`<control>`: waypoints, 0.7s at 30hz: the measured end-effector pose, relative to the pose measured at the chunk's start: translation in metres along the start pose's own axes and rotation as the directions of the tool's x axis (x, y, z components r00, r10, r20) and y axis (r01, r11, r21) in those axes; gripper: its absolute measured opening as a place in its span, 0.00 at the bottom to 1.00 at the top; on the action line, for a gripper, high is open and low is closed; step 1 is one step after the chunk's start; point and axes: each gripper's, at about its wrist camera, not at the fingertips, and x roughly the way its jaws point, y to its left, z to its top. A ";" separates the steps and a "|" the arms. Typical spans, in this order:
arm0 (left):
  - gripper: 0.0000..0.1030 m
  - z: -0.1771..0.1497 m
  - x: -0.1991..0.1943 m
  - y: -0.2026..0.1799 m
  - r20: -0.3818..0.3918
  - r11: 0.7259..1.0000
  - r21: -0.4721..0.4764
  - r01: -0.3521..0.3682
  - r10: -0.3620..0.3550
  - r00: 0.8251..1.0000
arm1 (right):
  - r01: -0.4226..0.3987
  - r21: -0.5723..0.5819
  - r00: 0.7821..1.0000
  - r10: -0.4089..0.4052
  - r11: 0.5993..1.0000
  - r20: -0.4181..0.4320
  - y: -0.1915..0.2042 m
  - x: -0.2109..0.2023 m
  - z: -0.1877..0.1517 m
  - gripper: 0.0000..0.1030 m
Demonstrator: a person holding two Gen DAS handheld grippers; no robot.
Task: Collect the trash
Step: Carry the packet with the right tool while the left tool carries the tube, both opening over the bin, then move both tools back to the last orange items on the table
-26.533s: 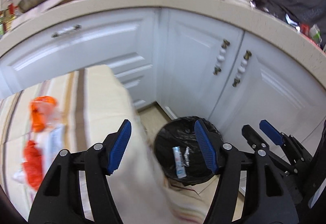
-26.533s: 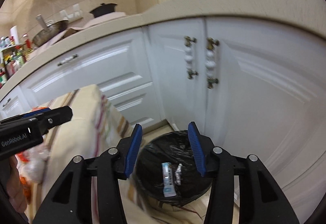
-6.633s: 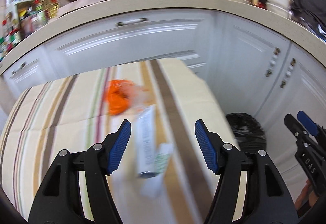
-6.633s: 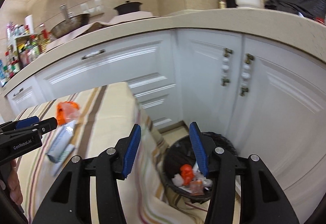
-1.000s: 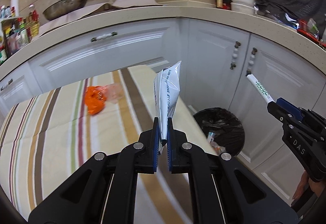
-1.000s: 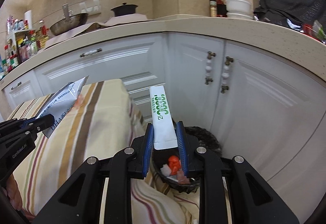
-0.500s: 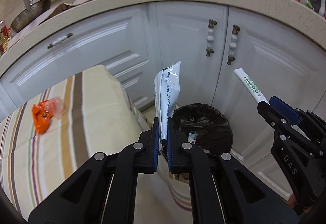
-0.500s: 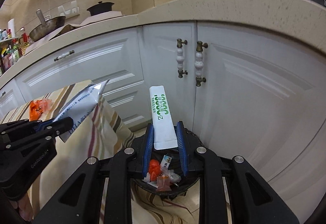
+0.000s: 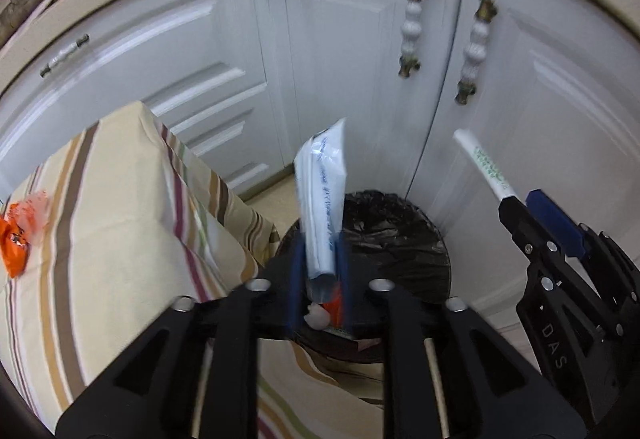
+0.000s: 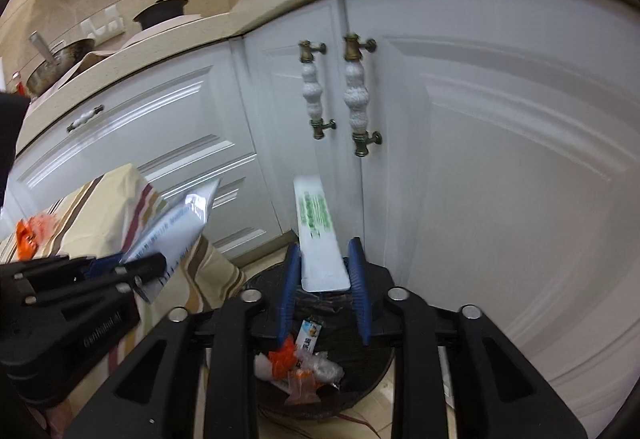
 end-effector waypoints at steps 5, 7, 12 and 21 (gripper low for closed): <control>0.40 0.001 0.012 0.006 -0.040 1.000 -0.030 -0.002 0.000 0.999 | 0.009 0.022 1.000 -0.009 1.000 -0.027 -0.005 0.011 -0.001 0.42; 0.47 0.000 0.006 0.015 -0.036 0.998 -0.058 0.005 -0.008 0.999 | 0.009 0.016 1.000 -0.008 1.000 -0.027 -0.003 0.008 0.000 0.42; 0.53 0.001 -0.020 0.042 0.008 0.995 -0.105 0.000 0.001 1.000 | -0.007 -0.008 1.000 0.007 1.000 -0.018 0.015 -0.003 0.008 0.46; 0.54 -0.018 -0.077 0.127 0.051 0.973 -0.211 -0.091 0.104 0.993 | -0.104 -0.086 0.994 0.106 0.991 0.019 0.086 -0.025 0.026 0.51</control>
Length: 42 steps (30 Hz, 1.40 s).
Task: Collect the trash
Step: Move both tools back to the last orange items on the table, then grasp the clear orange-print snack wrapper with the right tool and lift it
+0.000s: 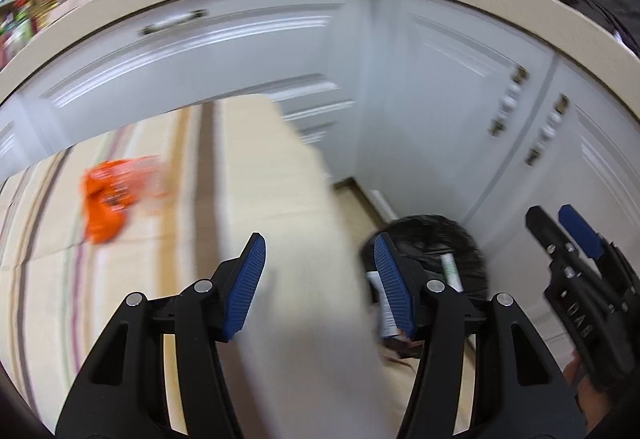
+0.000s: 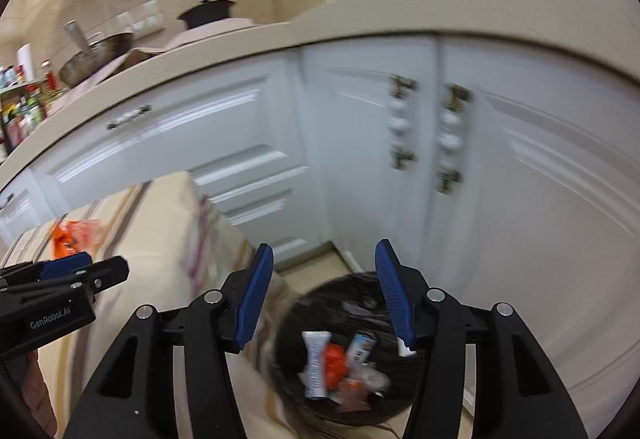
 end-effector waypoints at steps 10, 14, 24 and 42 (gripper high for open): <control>0.54 -0.016 -0.033 0.130 -0.001 0.971 -0.165 -0.172 0.174 0.985 | -0.165 -0.116 0.986 0.163 0.979 -0.030 0.105 0.010 0.009 0.52; 0.54 -0.021 -0.044 0.174 -0.004 0.947 -0.225 -0.229 0.234 0.972 | -0.233 -0.151 0.972 0.227 0.961 -0.060 0.147 0.016 0.008 0.53; 0.54 -0.042 -0.067 0.262 -0.036 0.878 -0.341 -0.335 0.344 0.938 | -0.319 -0.235 0.946 0.295 0.918 -0.133 0.226 0.042 0.005 0.56; 0.54 -0.058 -0.060 0.310 -0.089 0.837 -0.407 -0.365 0.361 0.928 | -0.324 -0.269 0.931 0.255 0.907 -0.262 0.269 0.096 0.009 0.57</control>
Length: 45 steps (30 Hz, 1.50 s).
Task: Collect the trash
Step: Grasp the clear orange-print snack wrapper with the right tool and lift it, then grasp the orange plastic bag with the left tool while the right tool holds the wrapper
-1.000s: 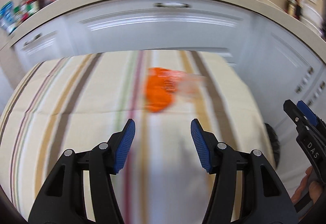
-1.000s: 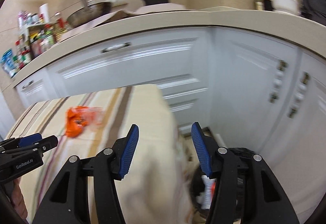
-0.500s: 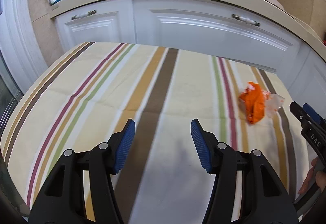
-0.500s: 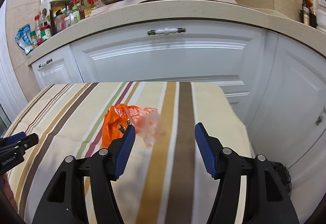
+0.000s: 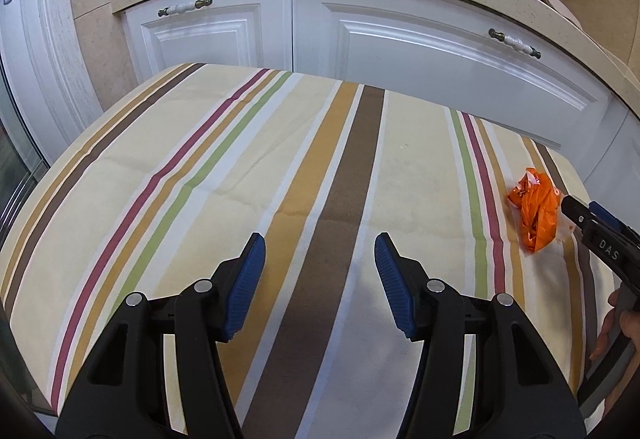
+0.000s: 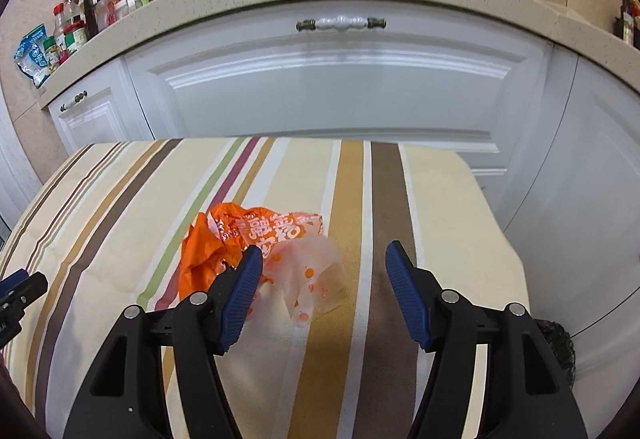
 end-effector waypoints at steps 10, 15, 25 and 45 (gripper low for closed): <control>0.54 -0.002 0.003 -0.014 -0.010 1.000 0.020 0.022 -0.022 1.000 | -0.055 0.001 0.998 0.055 0.998 -0.031 0.000 0.003 -0.003 0.17; 0.54 -0.004 0.000 -0.030 -0.005 0.998 0.040 0.048 -0.048 0.999 | -0.035 -0.010 0.999 0.035 0.999 0.004 -0.002 -0.007 -0.005 0.14; 0.59 -0.005 -0.007 -0.097 0.016 0.979 0.127 0.159 -0.162 0.987 | 0.043 0.066 0.996 -0.048 0.997 0.071 -0.050 -0.050 -0.019 0.14; 0.33 -0.001 0.034 -0.178 0.015 0.955 0.222 0.196 -0.204 0.979 | 0.096 0.165 0.987 -0.116 0.982 0.113 -0.108 -0.094 -0.050 0.14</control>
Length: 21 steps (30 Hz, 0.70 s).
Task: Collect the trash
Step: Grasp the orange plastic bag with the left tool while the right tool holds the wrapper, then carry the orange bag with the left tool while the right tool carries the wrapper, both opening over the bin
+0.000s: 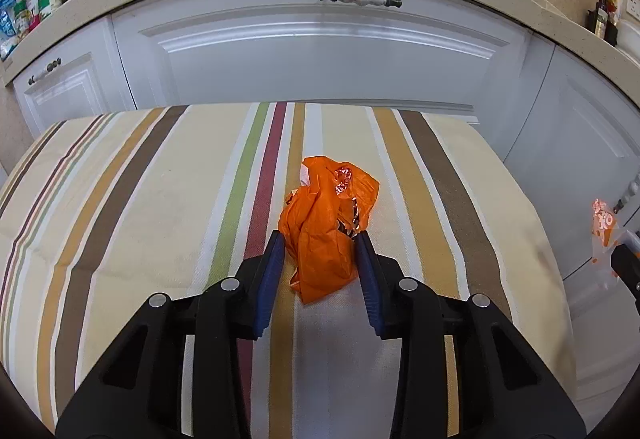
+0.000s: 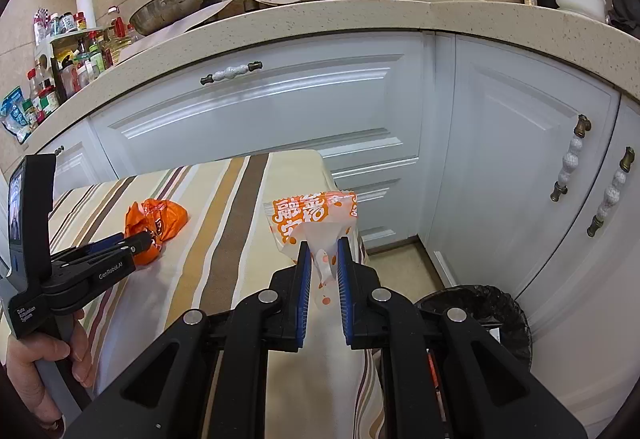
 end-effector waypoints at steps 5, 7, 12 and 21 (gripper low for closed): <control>0.20 0.000 -0.004 -0.001 0.016 1.000 0.013 0.014 -0.014 1.000 | -0.003 0.003 1.000 0.003 1.000 0.005 0.000 0.000 -0.001 0.14; 0.20 -0.002 -0.007 -0.001 0.024 1.000 0.020 0.013 -0.013 1.000 | -0.002 0.001 1.000 0.002 1.000 0.008 0.001 -0.001 -0.001 0.13; 0.19 -0.003 -0.021 -0.001 0.052 0.999 0.036 0.006 -0.008 0.999 | 0.002 0.000 1.000 -0.002 1.000 0.016 0.001 -0.006 -0.003 0.13; 0.19 -0.007 -0.062 -0.014 0.125 0.996 0.091 0.002 -0.013 0.992 | 0.033 0.015 0.999 -0.034 0.999 0.037 -0.007 -0.027 -0.007 0.14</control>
